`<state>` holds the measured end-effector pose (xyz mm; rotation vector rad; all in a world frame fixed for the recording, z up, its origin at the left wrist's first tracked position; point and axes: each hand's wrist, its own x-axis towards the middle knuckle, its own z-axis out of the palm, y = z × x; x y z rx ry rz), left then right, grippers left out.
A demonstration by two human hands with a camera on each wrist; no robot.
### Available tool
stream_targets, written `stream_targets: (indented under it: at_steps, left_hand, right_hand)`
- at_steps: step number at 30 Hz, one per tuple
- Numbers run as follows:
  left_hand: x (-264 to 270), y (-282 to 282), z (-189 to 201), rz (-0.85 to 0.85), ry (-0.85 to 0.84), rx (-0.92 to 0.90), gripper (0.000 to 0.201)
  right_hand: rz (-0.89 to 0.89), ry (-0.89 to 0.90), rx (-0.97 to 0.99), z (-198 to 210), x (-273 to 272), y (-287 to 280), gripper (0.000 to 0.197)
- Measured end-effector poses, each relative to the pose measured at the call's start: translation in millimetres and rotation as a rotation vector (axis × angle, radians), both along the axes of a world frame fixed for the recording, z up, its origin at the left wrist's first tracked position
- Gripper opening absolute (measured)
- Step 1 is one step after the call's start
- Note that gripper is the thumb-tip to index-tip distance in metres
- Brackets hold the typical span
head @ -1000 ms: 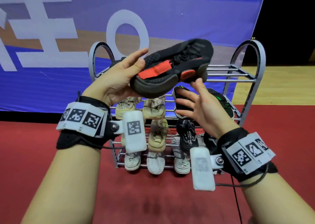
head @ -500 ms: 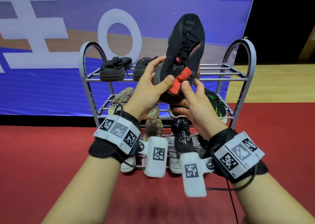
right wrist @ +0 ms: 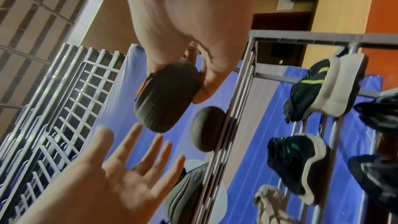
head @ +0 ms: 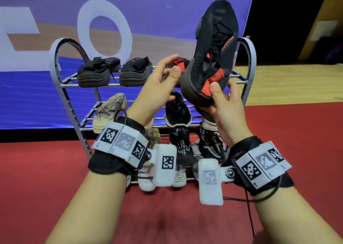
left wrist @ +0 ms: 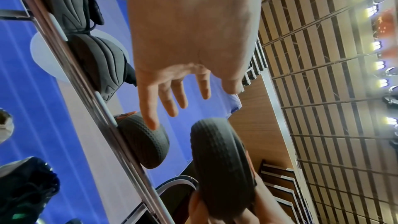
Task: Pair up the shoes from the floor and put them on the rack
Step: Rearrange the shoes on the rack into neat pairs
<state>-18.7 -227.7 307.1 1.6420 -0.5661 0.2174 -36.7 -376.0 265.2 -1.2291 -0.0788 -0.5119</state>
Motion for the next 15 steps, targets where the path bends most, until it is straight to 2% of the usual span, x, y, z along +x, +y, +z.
stream_targets:
  at_steps: [3,7,9,12,15]
  left_hand:
    - [17.3,-5.5,-6.7,0.125,0.016,-0.012,0.023]
    - [42.1,-9.3,-15.9,0.277,-0.082,0.157,0.033]
    - [51.1,-9.7,-16.1,0.323,-0.084,0.178,0.036]
    - [60.5,-7.5,-15.0,0.364,-0.03,0.167,0.04]
    - [66.1,-7.9,-16.5,0.318,0.012,0.197,0.05]
  right_hand:
    - [-0.044,-0.019,0.048,0.8,6.9,-20.3,0.041]
    - [-0.039,0.009,0.067,7.8,19.0,-44.0,0.025]
    - [-0.039,0.041,0.076,10.3,26.3,-53.8,0.015]
    - [-0.042,0.087,0.094,8.6,36.2,-59.8,0.015]
    - [-0.061,0.113,0.125,4.2,47.0,-61.9,0.016]
